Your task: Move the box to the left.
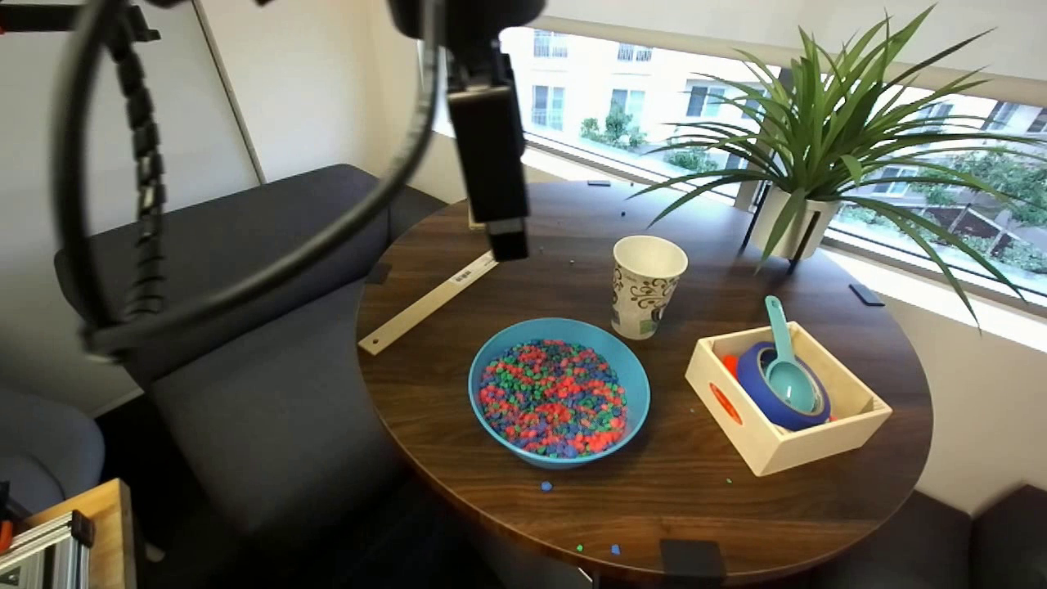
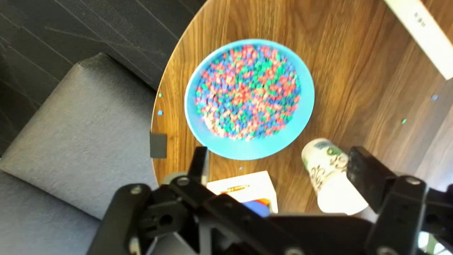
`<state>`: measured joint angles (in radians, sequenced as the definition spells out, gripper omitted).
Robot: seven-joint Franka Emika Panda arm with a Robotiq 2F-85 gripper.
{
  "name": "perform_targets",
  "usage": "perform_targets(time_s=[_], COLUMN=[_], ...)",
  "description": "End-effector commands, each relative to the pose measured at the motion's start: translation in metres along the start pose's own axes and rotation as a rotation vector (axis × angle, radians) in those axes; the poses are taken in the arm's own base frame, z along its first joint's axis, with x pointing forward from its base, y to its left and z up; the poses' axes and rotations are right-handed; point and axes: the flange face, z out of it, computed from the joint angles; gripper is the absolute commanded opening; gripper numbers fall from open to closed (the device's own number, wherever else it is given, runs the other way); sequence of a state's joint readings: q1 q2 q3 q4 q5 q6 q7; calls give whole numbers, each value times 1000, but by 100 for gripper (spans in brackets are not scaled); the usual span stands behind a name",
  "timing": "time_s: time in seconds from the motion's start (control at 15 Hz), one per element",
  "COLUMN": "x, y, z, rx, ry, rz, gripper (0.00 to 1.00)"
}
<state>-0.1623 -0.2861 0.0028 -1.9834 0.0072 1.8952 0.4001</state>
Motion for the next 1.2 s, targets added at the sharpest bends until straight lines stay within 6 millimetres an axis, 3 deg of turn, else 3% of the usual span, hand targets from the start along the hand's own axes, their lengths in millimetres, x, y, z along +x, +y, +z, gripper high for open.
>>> perform_targets(time_s=[0.0,0.53,0.8,1.13], x=[12,6,56,123], y=[1,-2,25,34], z=[5,-2,11,56], rx=[-3,3,-27,-17], ry=[-2,7,128,67], rz=[12,0,-167,-457], gripper=[100,100,100,100])
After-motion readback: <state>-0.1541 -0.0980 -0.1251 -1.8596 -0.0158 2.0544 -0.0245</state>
